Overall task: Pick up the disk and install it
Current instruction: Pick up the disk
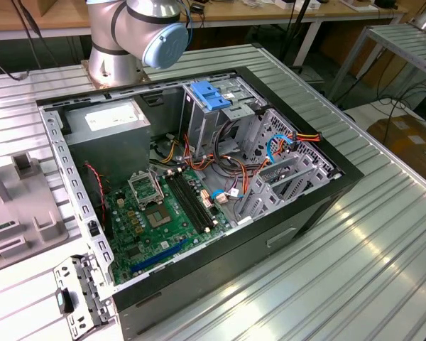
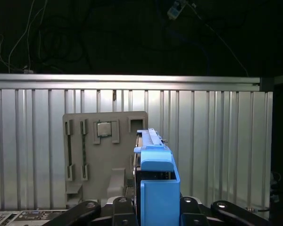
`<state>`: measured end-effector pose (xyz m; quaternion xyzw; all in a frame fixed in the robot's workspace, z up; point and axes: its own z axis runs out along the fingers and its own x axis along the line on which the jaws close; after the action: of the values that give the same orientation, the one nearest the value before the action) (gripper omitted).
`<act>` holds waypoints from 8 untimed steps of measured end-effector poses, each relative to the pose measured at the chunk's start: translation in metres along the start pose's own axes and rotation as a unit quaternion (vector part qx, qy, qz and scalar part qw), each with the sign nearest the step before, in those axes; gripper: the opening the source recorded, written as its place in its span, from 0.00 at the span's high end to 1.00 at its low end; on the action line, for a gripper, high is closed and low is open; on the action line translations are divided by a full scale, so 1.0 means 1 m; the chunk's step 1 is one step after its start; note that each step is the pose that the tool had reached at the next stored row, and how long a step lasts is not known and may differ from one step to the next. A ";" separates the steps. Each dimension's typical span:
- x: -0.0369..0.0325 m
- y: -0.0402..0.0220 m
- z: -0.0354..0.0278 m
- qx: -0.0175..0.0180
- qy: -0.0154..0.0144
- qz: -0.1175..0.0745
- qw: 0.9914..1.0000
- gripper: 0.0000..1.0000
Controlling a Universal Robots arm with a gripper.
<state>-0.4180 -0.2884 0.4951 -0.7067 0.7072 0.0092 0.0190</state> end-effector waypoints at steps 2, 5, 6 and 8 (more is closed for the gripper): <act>-0.0004 -0.0001 -0.0032 0.000 0.000 0.000 1.000 0.64; -0.0005 -0.0001 -0.0055 0.000 0.000 0.000 1.000 0.64; -0.0005 -0.0001 -0.0061 0.000 0.000 0.000 1.000 0.64; -0.0005 -0.0002 -0.0074 0.000 0.000 0.000 1.000 0.64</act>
<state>-0.4179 -0.2882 0.5025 -0.7067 0.7072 0.0093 0.0189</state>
